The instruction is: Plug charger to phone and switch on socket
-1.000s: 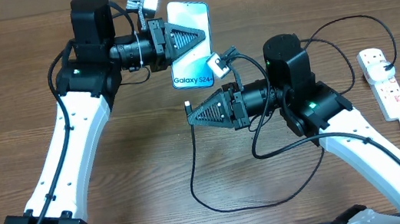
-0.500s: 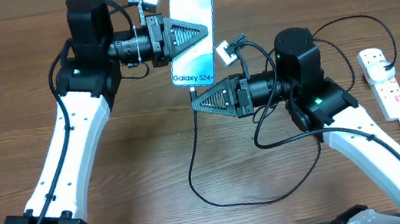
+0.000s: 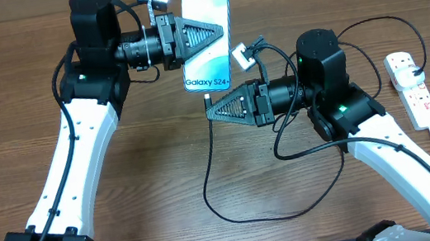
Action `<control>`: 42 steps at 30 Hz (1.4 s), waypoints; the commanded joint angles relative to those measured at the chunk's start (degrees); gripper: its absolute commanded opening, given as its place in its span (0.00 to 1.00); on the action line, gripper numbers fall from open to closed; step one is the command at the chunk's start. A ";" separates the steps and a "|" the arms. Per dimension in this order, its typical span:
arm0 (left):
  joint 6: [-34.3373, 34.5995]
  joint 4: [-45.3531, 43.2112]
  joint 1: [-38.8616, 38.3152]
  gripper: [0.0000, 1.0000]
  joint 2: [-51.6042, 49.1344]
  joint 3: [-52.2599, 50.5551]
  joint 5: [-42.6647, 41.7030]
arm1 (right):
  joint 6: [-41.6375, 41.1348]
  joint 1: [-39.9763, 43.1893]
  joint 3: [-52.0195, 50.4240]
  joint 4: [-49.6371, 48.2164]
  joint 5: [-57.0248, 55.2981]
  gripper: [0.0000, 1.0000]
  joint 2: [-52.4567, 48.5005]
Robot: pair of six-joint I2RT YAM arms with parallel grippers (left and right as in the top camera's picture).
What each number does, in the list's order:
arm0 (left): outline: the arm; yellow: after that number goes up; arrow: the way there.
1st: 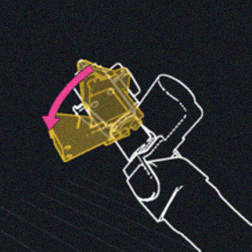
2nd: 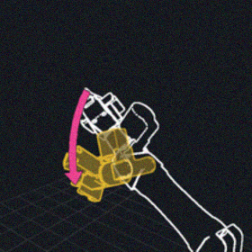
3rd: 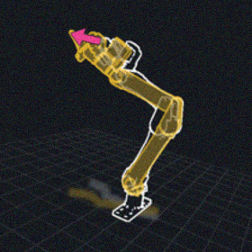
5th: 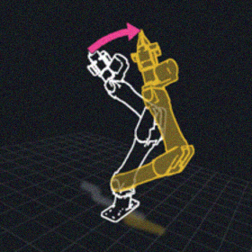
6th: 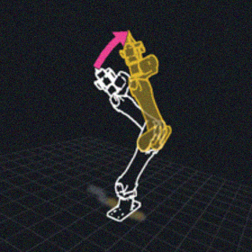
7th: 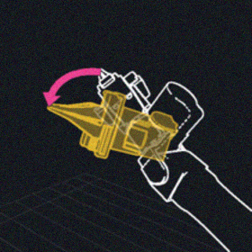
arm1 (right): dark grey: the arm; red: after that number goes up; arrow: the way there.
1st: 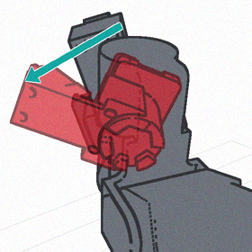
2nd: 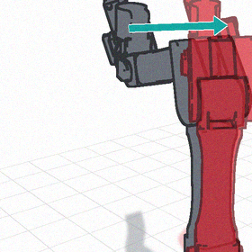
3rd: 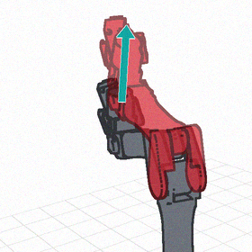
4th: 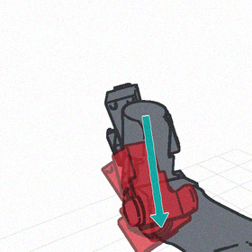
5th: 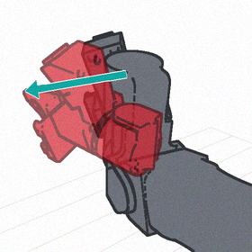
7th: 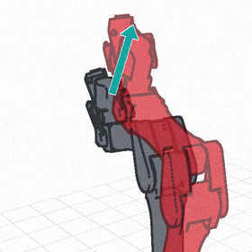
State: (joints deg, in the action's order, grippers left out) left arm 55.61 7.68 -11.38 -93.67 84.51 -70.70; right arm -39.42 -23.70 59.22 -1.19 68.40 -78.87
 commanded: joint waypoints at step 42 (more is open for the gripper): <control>1.07 -0.90 0.20 0.04 0.33 0.81 -2.89 | -4.24 0.74 0.81 -3.50 0.96 0.04 0.66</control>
State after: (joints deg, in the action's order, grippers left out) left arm 58.35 7.44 -11.22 -93.67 84.51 -71.61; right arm -42.78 -23.27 59.22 -3.77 69.01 -78.87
